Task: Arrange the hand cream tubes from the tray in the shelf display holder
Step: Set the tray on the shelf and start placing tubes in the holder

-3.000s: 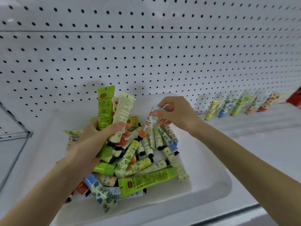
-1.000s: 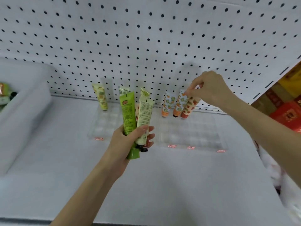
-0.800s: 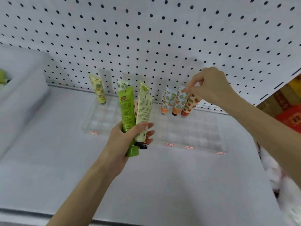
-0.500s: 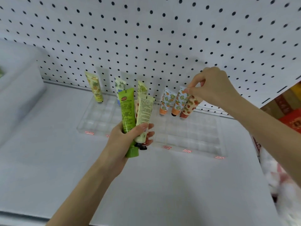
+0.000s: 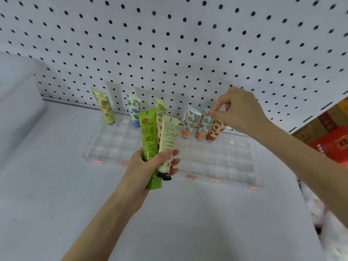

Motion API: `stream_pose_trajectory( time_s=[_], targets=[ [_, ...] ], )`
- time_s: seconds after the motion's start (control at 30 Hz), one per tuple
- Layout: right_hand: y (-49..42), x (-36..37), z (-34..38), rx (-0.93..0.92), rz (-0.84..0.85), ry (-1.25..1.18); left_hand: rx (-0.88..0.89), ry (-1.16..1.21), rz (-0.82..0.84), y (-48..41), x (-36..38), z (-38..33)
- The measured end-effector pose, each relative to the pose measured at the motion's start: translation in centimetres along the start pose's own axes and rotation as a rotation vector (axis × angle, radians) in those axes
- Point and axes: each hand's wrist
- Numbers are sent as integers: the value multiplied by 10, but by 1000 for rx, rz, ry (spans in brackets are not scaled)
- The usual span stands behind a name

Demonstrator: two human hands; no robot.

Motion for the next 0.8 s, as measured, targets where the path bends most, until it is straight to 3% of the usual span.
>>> stream_pose_trajectory(
  time_s=[0.53, 0.8],
  targets=[
    [9, -4, 2, -69, 7, 173, 7, -10, 26, 5, 2, -5],
    [39, -25, 8, -151, -87, -101, 29, -23, 71, 17, 0, -8]
  ],
)
Point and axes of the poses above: each hand's wrist, its own y-axis away from the middle knuckle, its own x-axis out of the palm, z = x × y, and after that the axes turned 10 degrees about -y, right-handed
